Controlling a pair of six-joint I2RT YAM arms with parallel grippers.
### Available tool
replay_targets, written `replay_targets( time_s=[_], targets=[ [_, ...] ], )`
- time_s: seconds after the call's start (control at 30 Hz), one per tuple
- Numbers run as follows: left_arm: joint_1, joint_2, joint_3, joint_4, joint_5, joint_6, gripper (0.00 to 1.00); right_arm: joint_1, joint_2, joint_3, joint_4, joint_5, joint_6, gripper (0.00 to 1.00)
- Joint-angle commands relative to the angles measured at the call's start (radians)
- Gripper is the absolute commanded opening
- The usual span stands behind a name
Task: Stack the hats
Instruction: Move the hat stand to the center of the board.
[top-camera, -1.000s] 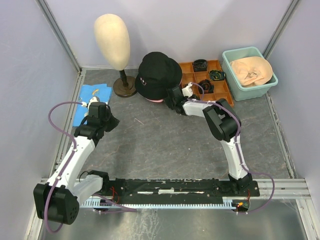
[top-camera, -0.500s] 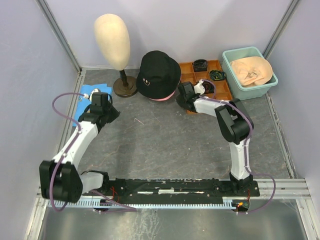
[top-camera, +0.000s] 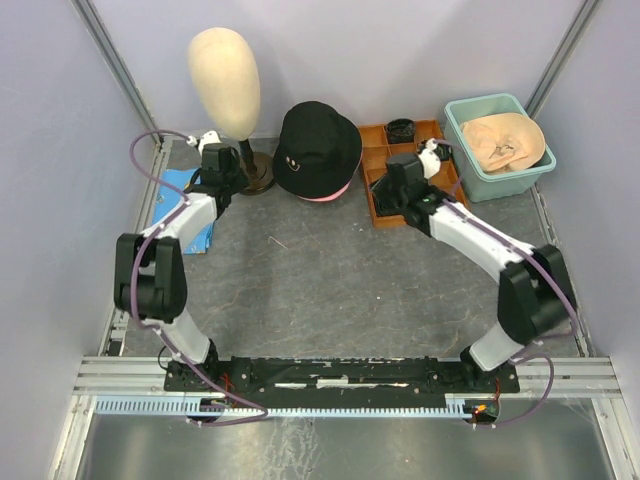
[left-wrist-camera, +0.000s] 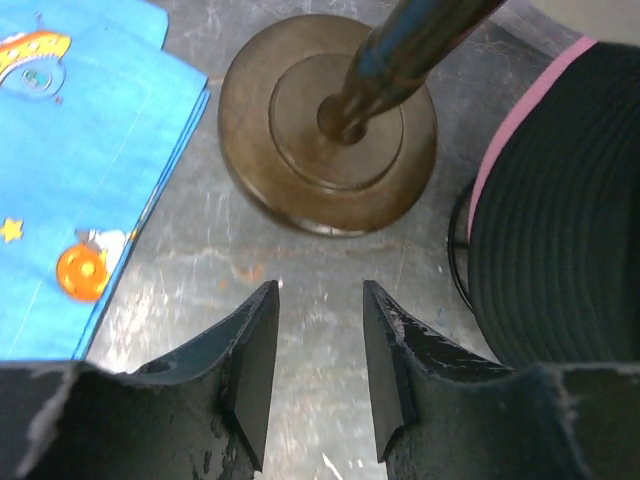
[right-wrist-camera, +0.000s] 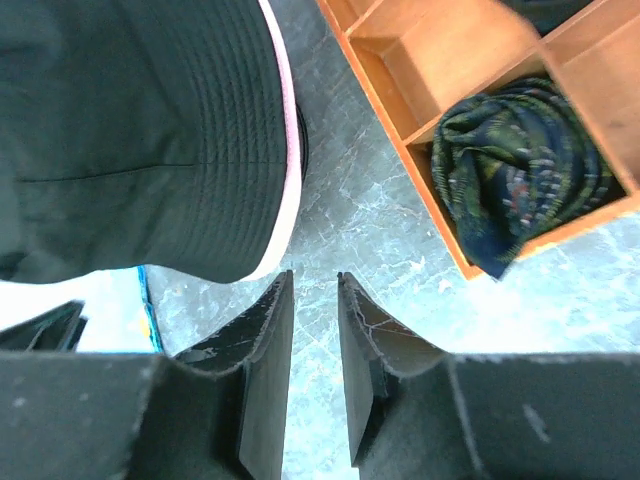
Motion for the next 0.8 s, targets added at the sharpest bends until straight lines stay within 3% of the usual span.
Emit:
replay_targets(
  time_s=[0.0, 0.17, 0.27, 0.43, 0.57, 0.7, 0.77],
  targets=[
    [0.005, 0.119, 0.089, 0.220, -0.009, 0.210, 0.46, -0.043, -0.164, -0.087, -0.054, 0.012, -0.054, 0.32],
    [0.030, 0.228, 0.144, 0.263, 0.017, 0.211, 0.43, -0.120, -0.270, -0.146, -0.100, -0.004, -0.076, 0.33],
    [0.083, 0.252, 0.155, 0.255, 0.034, 0.107, 0.36, -0.162, -0.307, -0.154, -0.127, -0.019, -0.094, 0.33],
    [0.182, 0.311, 0.211, 0.189, 0.134, -0.066, 0.36, -0.207, -0.321, -0.156, -0.126, -0.056, -0.100, 0.33],
    [0.224, 0.376, 0.284, 0.173, 0.275, -0.169, 0.36, -0.210, -0.294, -0.138, -0.117, -0.088, -0.100, 0.33],
    [0.246, 0.432, 0.366, 0.162, 0.477, -0.262, 0.43, -0.214, -0.274, -0.126, -0.114, -0.107, -0.101, 0.33],
    [0.246, 0.396, 0.308, 0.251, 0.531, -0.307, 0.47, -0.217, -0.270, -0.124, -0.112, -0.115, -0.102, 0.33]
  ],
)
